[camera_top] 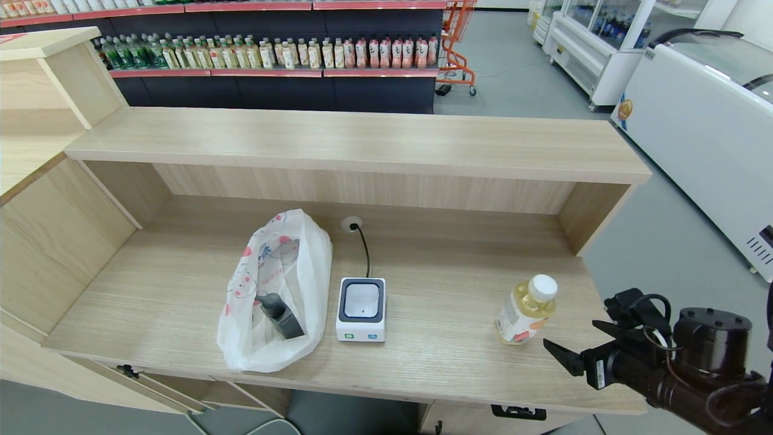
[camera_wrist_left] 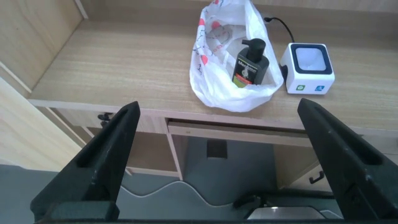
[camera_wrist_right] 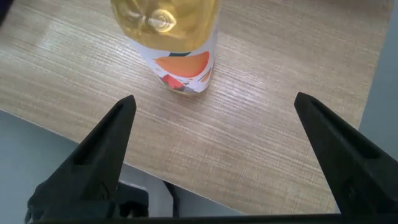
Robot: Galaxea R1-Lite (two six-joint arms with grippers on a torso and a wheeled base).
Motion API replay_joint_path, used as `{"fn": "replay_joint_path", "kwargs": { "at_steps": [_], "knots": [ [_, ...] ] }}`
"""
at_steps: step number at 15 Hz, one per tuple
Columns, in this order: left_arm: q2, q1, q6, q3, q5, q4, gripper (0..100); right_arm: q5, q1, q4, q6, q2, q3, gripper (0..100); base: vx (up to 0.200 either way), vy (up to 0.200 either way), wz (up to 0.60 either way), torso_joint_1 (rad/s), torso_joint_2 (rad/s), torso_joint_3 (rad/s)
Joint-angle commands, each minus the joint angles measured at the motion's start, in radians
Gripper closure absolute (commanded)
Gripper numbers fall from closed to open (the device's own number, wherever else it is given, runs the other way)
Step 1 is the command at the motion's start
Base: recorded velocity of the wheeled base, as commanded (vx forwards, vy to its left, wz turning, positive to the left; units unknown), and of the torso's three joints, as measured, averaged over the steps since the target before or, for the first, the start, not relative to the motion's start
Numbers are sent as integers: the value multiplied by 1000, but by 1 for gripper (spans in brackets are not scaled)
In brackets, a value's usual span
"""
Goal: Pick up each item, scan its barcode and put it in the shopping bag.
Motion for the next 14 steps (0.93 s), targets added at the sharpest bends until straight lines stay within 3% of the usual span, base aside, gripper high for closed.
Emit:
{"fn": "replay_joint_path", "kwargs": {
  "at_steps": [1, 14],
  "knots": [
    [1, 0, 0, 0, 0, 0, 0, 2, 11, -6, -5, 56, -8, 0, 0, 0, 0, 0, 0, 0],
    [1, 0, 0, 0, 0, 0, 0, 27, 81, -6, -23, 157, -203, 0, 0, 0, 0, 0, 0, 0]
  ]
}}
